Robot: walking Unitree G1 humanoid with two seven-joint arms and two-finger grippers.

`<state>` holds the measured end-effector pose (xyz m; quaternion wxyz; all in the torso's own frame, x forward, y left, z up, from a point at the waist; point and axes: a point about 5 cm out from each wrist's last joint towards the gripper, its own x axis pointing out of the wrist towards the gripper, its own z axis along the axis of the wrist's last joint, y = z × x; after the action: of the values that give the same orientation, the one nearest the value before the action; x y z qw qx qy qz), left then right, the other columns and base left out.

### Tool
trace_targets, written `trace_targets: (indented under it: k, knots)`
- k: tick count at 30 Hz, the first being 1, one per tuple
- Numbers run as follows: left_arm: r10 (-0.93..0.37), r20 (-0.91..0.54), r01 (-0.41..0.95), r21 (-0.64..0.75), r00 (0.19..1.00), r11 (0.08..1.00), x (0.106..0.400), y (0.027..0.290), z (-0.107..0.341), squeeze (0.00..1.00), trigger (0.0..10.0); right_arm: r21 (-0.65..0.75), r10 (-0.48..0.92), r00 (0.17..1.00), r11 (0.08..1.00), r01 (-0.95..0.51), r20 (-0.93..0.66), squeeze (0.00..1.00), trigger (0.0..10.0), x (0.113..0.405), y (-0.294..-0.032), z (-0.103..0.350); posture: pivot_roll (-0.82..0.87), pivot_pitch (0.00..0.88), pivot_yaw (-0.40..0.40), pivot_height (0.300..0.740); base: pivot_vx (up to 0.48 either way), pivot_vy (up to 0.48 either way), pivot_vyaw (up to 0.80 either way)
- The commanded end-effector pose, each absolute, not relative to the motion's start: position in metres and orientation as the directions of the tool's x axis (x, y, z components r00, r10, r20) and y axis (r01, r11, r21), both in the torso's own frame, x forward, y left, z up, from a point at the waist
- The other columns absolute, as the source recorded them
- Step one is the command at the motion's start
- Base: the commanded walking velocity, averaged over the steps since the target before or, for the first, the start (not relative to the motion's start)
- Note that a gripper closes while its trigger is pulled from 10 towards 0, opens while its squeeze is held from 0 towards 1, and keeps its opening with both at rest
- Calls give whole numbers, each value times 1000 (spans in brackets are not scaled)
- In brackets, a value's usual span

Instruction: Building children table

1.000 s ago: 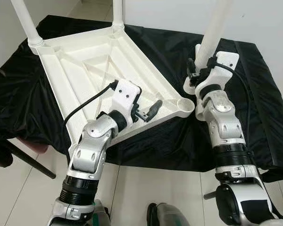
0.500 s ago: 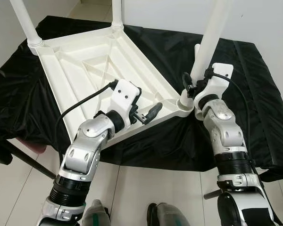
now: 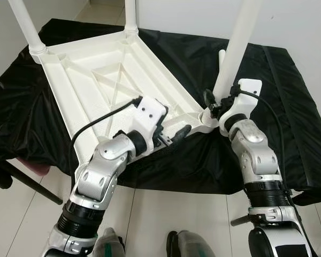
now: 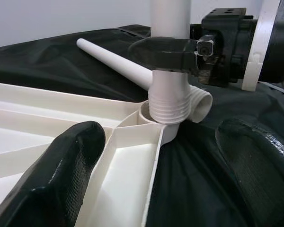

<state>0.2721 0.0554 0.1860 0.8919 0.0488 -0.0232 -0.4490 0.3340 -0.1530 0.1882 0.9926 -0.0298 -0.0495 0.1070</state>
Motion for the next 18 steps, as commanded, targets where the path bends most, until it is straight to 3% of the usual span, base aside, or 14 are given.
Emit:
trace_targets:
  k: [1,18]
  knots:
    - [-875,-5,870,117,484,480,265,50,188,0,10000,-65,245,967,968,-241,62,0,10000,332,-151,179,-54,60,-11,740,0,0,0]
    - [-872,-5,867,110,489,486,261,48,188,0,10000,-46,219,975,975,-217,43,0,10000,343,-154,158,-34,49,-21,740,0,0,0]
